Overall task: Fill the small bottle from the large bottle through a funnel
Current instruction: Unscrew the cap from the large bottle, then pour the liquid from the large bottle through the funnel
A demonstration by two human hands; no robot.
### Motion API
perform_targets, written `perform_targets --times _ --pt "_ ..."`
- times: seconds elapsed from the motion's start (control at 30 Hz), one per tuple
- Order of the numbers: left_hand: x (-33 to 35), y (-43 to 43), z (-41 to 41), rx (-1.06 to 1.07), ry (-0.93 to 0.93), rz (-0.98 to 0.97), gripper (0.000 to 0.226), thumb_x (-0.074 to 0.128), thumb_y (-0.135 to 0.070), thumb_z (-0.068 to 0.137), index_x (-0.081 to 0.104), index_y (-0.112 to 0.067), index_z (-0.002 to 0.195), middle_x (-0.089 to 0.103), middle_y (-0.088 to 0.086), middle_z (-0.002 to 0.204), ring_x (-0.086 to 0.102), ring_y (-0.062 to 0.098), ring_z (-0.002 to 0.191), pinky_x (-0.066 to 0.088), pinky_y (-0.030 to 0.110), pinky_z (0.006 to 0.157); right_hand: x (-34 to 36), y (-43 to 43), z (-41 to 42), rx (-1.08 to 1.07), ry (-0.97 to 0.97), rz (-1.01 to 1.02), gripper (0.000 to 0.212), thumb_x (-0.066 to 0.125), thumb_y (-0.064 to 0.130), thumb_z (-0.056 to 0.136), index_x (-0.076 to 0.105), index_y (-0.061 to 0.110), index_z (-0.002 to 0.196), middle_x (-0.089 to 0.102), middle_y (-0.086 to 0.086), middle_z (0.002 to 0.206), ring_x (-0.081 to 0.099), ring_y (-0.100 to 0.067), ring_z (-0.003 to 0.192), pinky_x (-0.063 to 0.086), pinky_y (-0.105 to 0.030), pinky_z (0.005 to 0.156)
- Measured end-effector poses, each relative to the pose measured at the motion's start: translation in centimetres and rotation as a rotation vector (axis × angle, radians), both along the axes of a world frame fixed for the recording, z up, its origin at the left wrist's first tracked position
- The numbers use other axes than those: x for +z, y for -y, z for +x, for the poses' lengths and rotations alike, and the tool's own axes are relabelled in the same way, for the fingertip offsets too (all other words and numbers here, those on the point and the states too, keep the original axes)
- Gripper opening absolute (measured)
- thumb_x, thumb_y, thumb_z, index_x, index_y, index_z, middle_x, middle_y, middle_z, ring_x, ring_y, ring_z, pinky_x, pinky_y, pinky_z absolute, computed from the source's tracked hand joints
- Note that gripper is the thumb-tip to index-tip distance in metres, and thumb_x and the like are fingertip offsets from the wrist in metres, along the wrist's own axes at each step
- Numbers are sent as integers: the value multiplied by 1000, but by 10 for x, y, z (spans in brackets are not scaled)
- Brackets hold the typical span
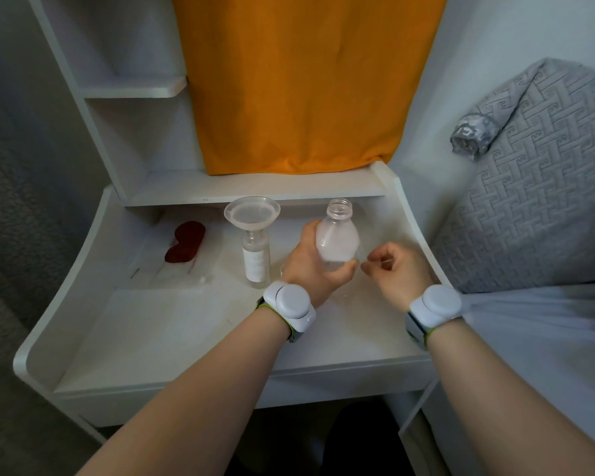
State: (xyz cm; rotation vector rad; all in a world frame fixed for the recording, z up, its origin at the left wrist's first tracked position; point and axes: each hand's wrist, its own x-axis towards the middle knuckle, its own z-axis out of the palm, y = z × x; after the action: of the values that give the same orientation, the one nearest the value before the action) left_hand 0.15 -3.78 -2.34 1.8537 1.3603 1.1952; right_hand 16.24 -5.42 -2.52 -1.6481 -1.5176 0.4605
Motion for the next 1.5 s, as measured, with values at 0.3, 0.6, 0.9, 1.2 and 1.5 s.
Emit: perform_targets --times 0.3,0.6,0.9,1.2,1.5 --pt "4 3 0 -4 0 -10 70 75 -39 71 34 -27 126 58 -8 100 60 23 96 48 32 84 -12 -3 -2 17 151 -88 18 73 20 72 56 22 75 59 3 75 58 -19 74 38 -23 64" --pt "5 5 0 -27 16 -31 70 74 -42 70 33 -29 125 59 -6 102 60 23 95 50 36 85 -4 4 -4 50 174 -64 21 56 21 89 68 11 103 67 -11 109 62 -29 100 47 -31 82" --pt "17 12 -1 -40 243 -134 63 77 -34 69 39 -27 118 57 -16 96 59 2 87 45 17 69 16 22 -11 351 -177 -38 49 48 8 91 42 24 137 49 4 136 45 -10 124 36 -24 101" --pt "45 38 -2 -128 378 -145 61 79 -24 69 43 -23 118 63 3 109 62 17 101 52 40 90 18 19 -27 520 -335 97 65 77 40 64 46 46 121 61 17 117 57 -7 113 47 -37 97" --pt "59 59 -35 -121 214 -45 84 76 -37 72 31 -19 141 55 2 129 52 12 119 42 28 102 37 24 -30 515 -405 183 61 80 48 62 53 39 116 66 6 114 63 -15 108 52 -43 88"
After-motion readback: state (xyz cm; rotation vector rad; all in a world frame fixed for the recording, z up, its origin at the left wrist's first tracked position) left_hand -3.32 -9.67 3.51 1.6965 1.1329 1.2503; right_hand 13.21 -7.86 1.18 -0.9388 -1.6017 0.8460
